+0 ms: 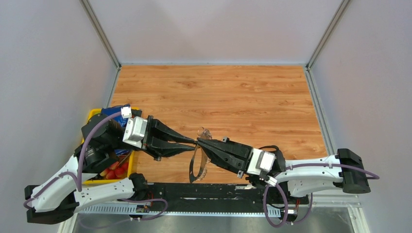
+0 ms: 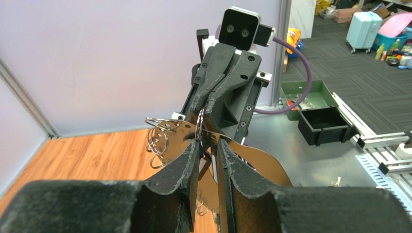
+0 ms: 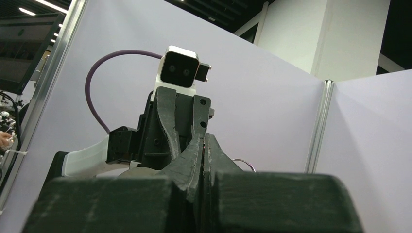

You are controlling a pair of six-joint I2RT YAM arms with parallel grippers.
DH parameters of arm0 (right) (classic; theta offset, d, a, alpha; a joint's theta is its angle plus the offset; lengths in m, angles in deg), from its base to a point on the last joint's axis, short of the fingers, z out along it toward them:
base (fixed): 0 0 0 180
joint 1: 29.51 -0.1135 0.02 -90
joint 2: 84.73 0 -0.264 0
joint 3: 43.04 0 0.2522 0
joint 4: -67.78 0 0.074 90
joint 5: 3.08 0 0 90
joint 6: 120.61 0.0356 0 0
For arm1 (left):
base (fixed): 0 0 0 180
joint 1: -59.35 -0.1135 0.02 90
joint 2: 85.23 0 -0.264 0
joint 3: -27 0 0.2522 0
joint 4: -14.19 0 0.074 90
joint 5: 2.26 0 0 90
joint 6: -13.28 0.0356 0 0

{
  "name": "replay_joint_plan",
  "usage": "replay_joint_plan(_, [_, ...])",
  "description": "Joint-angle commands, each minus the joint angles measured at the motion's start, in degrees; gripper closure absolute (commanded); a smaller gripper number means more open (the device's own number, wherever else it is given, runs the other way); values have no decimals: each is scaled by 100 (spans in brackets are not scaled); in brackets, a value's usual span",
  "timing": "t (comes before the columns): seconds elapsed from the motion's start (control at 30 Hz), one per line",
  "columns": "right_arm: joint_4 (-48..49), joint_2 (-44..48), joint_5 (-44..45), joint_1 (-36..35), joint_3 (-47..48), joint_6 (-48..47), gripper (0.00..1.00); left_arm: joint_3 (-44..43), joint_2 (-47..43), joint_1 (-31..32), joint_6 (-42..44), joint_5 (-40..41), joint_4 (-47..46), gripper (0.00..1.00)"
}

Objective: Put the keys on the keyring

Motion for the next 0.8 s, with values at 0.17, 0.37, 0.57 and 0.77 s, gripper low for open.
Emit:
replay_joint_plan(0.17, [48, -281, -40, -6, 419, -302, 100, 69, 333, 24, -279, -525, -555, 72])
replay_joint_plan(0.37, [42, -352, -62, 9, 485, -365, 100, 48, 404, 23, -345, -619, -600, 69])
replay_joint_plan(0.57, [-63, -251, -101, 27, 405, -302, 100, 66, 192, 21, -240, -425, -456, 62])
replay_joint_plan(0.77, [-145, -134, -143, 52, 338, -174, 100, 126, -41, 21, -323, -401, -479, 55])
